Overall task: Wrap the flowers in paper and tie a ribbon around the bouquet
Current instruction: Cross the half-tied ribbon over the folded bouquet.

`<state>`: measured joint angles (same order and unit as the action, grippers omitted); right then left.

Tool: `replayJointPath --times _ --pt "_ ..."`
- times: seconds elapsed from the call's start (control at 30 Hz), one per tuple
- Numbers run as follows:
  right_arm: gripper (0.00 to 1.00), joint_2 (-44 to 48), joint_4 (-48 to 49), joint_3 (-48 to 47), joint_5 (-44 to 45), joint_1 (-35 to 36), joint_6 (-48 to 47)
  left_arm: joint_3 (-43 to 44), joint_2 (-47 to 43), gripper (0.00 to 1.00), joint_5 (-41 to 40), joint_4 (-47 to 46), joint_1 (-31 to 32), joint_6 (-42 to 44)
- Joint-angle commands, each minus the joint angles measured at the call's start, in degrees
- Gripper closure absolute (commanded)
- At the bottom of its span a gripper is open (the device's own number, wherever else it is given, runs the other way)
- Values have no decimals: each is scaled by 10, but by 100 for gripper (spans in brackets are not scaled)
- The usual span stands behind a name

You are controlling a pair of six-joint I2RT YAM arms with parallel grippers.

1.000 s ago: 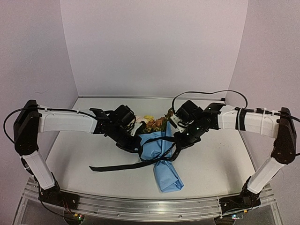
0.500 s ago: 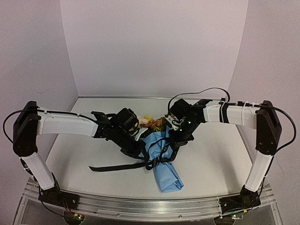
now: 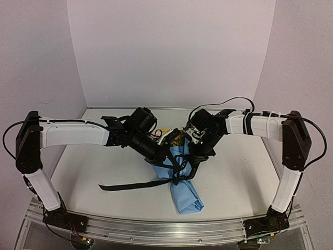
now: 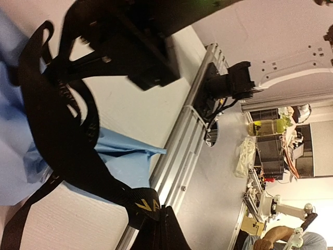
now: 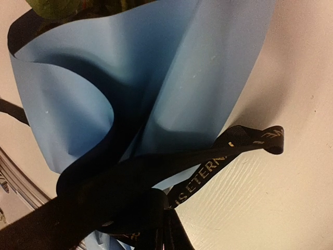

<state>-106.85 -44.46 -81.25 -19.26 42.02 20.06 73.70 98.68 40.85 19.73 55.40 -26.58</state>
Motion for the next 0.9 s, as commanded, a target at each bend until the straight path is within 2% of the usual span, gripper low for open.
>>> replayJointPath --times 0.0,0.23,0.33,0.6,0.87 --pt "100 4 -6 -16 -6 -3 8 22 0 100 39 -78 14 -26" --pt "100 46 -15 2 -8 -2 13 -105 -116 100 -177 -140 10 -162" --pt "100 64 -27 0 -9 3 10 -156 -155 100 -235 -124 3 -238" --pt "100 63 -72 -46 10 8 -18 -186 -141 100 -170 -120 21 -329" --pt "100 2 -91 -115 10 4 -33 -142 -116 100 -136 -66 63 -308"
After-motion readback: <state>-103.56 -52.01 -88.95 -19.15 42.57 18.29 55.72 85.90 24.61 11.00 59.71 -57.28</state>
